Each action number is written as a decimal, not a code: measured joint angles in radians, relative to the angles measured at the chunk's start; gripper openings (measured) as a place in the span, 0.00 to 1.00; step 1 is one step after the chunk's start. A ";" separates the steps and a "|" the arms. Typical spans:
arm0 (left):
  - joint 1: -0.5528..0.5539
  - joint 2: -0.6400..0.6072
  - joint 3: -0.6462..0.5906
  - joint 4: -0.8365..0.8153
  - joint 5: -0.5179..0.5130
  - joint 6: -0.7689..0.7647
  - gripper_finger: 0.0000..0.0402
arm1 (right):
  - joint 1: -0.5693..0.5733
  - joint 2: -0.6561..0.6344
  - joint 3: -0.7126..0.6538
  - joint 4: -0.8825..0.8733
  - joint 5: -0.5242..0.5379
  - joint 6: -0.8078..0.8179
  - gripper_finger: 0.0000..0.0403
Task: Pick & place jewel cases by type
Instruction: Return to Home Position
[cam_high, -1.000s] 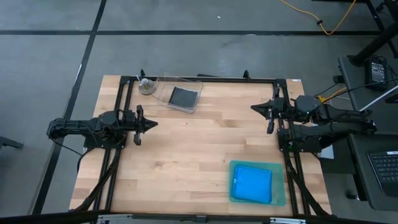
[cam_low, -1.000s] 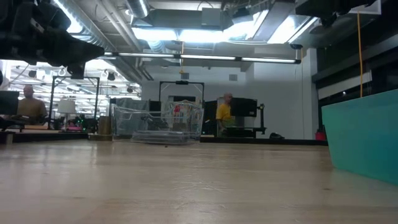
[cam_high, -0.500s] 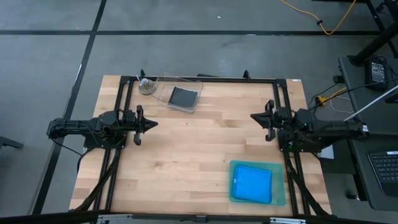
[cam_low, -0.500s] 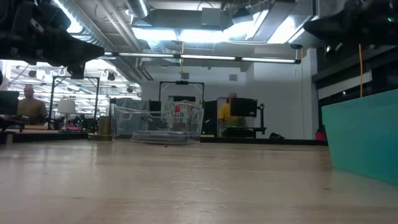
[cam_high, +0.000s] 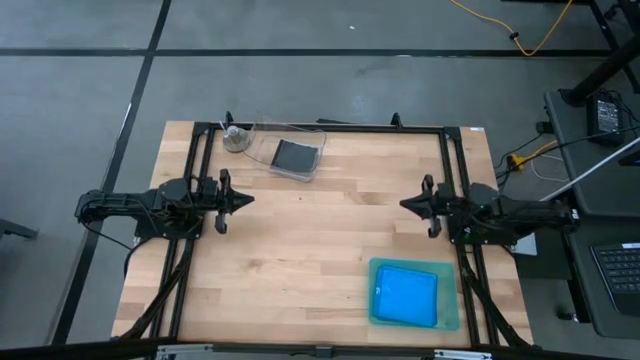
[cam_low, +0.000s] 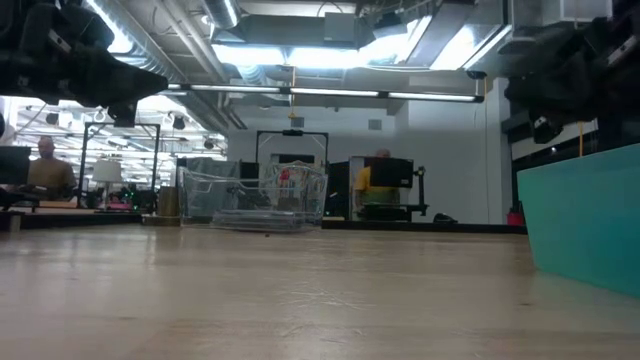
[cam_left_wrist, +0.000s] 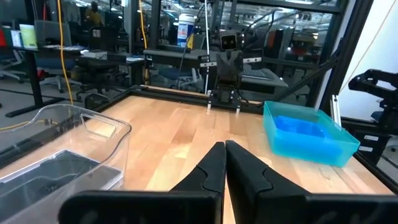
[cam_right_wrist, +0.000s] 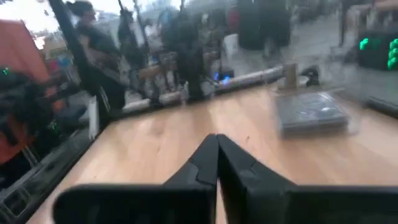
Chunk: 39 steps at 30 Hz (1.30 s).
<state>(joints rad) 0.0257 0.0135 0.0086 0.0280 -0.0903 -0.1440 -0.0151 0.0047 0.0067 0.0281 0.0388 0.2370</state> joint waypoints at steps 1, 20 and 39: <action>0.000 0.000 0.000 -0.001 0.001 0.000 0.01 | 0.000 0.007 0.000 -0.002 -0.008 0.004 0.02; 0.000 0.002 0.000 -0.001 0.005 0.000 0.02 | 0.000 -0.001 0.000 0.006 0.011 -0.111 0.02; 0.000 0.002 0.000 -0.001 0.005 0.000 0.01 | 0.001 -0.001 0.000 0.006 0.011 -0.114 0.05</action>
